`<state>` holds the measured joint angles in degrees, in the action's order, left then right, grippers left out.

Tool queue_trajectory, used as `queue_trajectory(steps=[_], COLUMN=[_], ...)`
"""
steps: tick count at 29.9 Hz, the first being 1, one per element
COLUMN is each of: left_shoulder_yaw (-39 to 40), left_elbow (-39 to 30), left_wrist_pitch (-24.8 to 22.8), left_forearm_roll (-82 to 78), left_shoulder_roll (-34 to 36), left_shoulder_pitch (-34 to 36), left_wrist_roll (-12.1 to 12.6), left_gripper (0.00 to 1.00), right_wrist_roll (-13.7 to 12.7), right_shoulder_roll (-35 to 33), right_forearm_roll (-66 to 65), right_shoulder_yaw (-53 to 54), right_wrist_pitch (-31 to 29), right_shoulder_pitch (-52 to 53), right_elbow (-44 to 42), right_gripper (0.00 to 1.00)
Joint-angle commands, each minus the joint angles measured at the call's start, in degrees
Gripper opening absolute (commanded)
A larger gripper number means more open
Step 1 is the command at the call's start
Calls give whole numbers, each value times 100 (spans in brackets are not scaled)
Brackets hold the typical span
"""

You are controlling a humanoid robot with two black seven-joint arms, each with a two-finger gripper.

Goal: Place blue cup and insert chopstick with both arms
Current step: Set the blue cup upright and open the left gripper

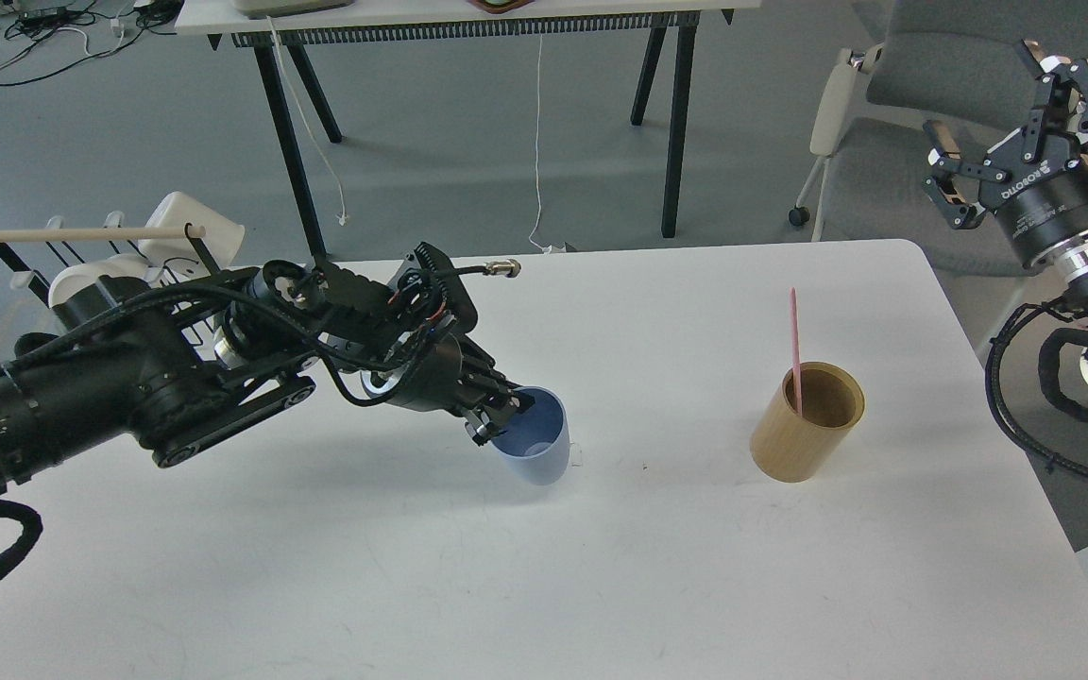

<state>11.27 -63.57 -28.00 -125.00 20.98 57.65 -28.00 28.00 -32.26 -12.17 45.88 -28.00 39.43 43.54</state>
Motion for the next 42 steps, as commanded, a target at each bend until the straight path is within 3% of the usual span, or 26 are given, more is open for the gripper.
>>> queue_trajectory(steps=[1,31,42], left_shoulder_yaw=[-2,-116,-116], left_elbow=[91,363,381], left_wrist_pitch=[0,0,0], left_forearm_roll=[0,0,0], left_shoulder_roll=[-50,-67,-67], left_shoulder_pitch=[10,-52,1], left_wrist_roll=[0,0,0], left_gripper=[8,13,22], right_wrist_roll=[0,0,0], right_shoulder_roll=[-8,-8,-8], right_forearm_roll=[4,4,4], right_shoulder_yaw=[8,17,17], right_wrist_pitch=[0,0,0], right_shoulder_pitch=[-5,-5,-5], right_elbow=[6,6,6], right_gripper=[99,99,99])
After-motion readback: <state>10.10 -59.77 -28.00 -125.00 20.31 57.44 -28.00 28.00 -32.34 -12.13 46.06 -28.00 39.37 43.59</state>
